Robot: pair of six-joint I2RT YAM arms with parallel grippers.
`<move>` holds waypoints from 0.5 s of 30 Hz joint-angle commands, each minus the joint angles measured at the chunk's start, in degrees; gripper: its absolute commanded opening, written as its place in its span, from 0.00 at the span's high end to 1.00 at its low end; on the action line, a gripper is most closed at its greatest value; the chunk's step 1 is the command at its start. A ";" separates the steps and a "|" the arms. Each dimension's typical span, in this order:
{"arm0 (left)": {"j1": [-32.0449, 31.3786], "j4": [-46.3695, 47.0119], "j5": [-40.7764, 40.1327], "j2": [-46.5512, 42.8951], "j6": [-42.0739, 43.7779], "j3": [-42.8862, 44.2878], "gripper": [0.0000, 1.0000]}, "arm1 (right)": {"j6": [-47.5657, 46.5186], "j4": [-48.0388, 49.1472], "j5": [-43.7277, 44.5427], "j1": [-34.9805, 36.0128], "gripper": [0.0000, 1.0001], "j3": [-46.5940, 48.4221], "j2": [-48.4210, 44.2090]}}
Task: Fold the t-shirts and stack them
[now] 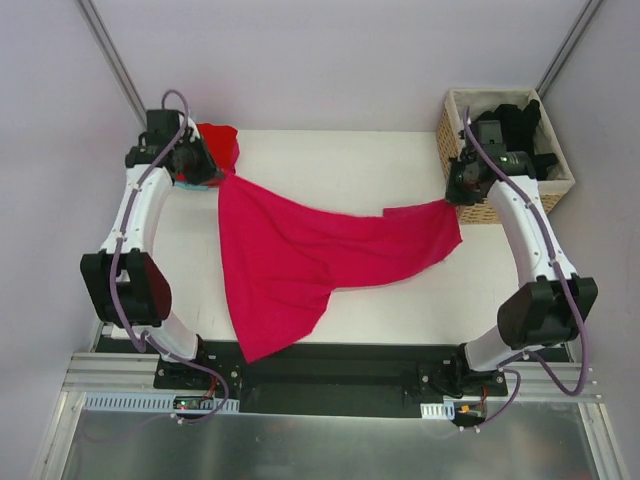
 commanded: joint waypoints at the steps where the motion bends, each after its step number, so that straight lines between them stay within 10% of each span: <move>1: 1.52 -3.94 2.81 -6.44 2.56 14.38 1.00 | -3.01 5.72 4.53 -0.08 1.00 6.50 -7.84; 15: 4.42 -4.57 6.33 -17.15 0.46 23.28 1.00 | -13.21 23.39 4.63 -0.17 1.00 13.79 -25.15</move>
